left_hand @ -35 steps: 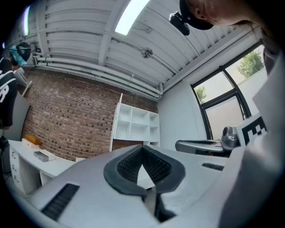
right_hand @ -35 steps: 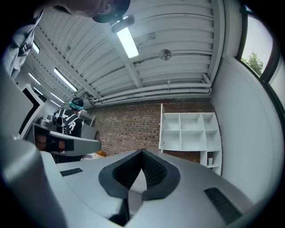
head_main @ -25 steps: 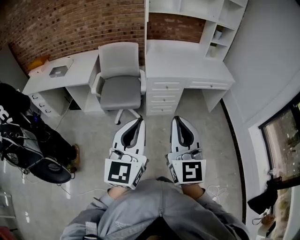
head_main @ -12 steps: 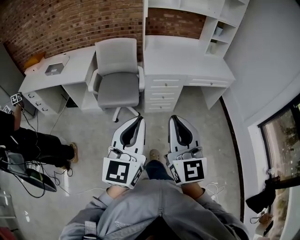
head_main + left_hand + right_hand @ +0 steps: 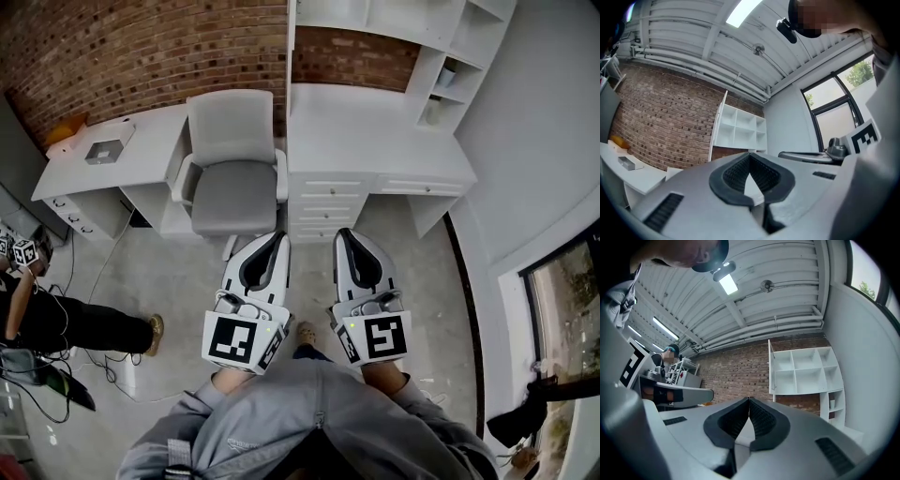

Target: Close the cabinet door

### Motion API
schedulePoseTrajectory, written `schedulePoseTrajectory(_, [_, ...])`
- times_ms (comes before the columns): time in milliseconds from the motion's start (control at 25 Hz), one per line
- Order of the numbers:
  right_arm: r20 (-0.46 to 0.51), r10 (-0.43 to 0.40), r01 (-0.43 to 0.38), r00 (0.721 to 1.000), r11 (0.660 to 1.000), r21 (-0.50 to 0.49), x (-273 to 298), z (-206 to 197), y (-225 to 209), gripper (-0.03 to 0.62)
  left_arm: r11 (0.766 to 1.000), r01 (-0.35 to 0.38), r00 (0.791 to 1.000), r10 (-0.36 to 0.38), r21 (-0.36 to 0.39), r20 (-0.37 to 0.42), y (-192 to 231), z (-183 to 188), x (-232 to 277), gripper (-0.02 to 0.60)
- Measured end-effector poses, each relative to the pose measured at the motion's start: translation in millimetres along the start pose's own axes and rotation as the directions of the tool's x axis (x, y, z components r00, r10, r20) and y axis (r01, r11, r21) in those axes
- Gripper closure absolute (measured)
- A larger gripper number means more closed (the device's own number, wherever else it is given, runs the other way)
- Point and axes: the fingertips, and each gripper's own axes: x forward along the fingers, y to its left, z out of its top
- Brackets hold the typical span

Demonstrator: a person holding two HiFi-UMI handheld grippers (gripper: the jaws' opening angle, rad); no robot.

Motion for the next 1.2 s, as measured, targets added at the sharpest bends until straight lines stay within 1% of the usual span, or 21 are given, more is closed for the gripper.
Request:
schedulePoseTrajectory(240, [0.002,0.034,-0.034,0.999,0.999,0.009,53.2,-11.1,-34.9,0.568,1.000,-0.025,1.000,0.025,0.006,-0.004,23.4,-6.1,55.2,0.575])
schedulePoseTrajectory(480, [-0.003,0.071,-0.070,0.998,0.997,0.023,92.2,-25.1,-62.4,0.568,0.998,-0.054,0.998,0.055,0.013,-0.018,38.1,-15.3,96.8,0.575])
schedulePoseTrajectory(760, [0.005,0.102,-0.102,0.995,0.994,0.029,133.9,-35.8,-94.3,0.568,0.996,-0.081,0.997,0.082,0.023,-0.015,54.8,-20.1,145.1,0.575])
schedulePoseTrajectory(1000, [0.013,0.137,-0.138,0.990,0.989,0.049,160.4,-47.2,-108.6,0.568,0.992,-0.119,0.993,0.120,0.035,-0.022,66.8,-27.4,166.0,0.575])
schedulePoseTrajectory(1200, [0.013,0.168,-0.169,0.986,0.983,0.066,167.7,-53.7,-104.8,0.568,0.987,-0.154,0.987,0.156,0.044,-0.038,76.2,-32.3,166.7,0.575])
